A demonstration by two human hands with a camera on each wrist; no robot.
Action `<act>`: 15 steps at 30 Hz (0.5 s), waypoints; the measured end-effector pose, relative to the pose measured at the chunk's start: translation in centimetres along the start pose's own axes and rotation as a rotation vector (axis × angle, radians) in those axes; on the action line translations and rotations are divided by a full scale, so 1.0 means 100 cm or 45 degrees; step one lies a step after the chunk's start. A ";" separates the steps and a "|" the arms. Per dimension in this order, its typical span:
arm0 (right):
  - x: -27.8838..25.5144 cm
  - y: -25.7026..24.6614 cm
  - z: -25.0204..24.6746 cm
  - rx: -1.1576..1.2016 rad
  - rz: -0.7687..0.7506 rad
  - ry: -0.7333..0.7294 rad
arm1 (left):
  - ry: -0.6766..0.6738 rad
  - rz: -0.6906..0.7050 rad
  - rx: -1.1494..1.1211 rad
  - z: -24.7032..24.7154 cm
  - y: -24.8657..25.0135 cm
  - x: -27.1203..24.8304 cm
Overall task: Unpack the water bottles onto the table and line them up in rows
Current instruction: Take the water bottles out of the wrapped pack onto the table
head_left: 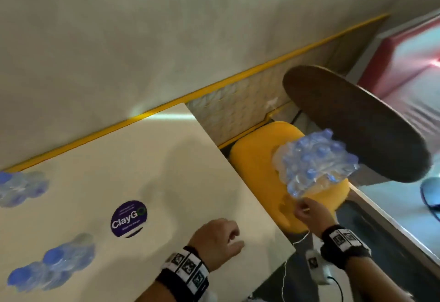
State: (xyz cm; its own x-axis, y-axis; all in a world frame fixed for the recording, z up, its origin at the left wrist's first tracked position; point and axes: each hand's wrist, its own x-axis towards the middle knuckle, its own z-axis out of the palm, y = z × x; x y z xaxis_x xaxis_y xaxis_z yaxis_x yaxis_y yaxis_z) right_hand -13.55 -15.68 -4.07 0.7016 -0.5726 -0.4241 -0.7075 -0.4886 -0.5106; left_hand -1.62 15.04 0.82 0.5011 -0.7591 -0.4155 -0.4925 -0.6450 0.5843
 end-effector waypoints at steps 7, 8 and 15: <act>0.054 0.095 -0.083 0.313 0.338 0.434 | -0.313 0.041 -0.173 0.067 0.133 0.141; 0.063 0.100 -0.088 0.342 0.355 0.434 | -0.306 -0.037 -0.243 0.078 0.145 0.159; 0.116 0.118 -0.089 0.429 0.359 0.463 | -0.079 -0.433 -0.897 0.143 0.179 0.240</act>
State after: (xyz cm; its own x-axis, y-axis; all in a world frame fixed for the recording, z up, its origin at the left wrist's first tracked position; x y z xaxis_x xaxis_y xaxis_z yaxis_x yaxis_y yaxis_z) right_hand -14.52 -33.97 -8.35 0.3733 -0.8692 -0.3243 -0.7548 -0.0814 -0.6509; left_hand -8.59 -15.98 -8.72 0.4925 -0.5470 -0.6769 0.2585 -0.6508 0.7139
